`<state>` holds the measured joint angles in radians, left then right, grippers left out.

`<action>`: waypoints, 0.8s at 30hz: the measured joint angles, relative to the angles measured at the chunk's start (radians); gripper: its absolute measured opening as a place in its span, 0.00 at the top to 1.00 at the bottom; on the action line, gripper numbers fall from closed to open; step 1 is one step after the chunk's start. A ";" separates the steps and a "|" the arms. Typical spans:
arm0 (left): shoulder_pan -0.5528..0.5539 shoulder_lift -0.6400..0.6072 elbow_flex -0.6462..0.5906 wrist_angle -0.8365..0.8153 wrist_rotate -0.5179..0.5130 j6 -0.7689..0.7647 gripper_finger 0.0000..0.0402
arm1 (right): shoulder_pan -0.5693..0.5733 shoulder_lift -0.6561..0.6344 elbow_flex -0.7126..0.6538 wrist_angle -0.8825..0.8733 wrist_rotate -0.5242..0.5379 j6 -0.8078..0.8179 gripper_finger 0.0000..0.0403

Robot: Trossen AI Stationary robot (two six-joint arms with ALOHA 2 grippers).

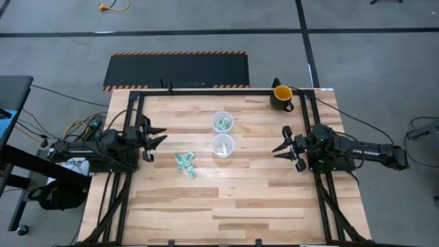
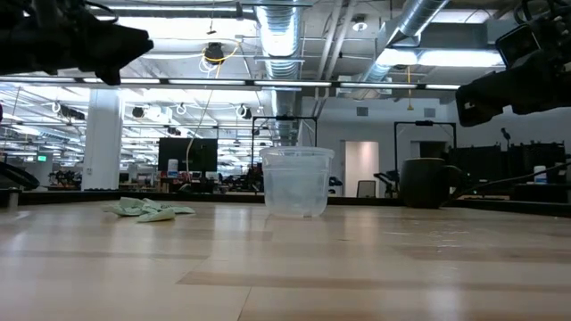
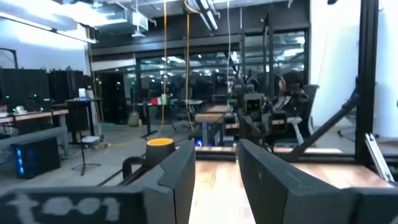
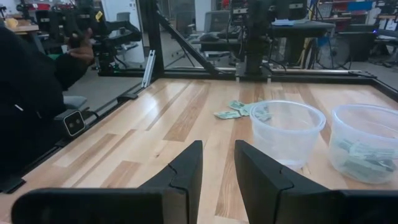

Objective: Pick and place items into bin
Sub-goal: Put the green stevia packet into the bottom transparent bin

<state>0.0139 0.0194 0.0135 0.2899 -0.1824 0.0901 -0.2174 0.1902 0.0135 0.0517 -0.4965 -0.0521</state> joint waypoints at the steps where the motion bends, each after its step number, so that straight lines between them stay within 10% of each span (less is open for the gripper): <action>1: 0.000 0.004 0.006 -0.012 0.002 0.001 0.72 | 0.000 0.000 0.000 0.000 0.000 0.000 0.78; 24: -0.020 0.740 0.258 -0.077 0.063 -0.158 0.60 | 0.000 0.000 0.000 0.000 0.000 0.000 0.78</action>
<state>-0.0063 0.7597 0.2716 0.2128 -0.1198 -0.0678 -0.2176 0.1902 0.0135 0.0517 -0.4961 -0.0521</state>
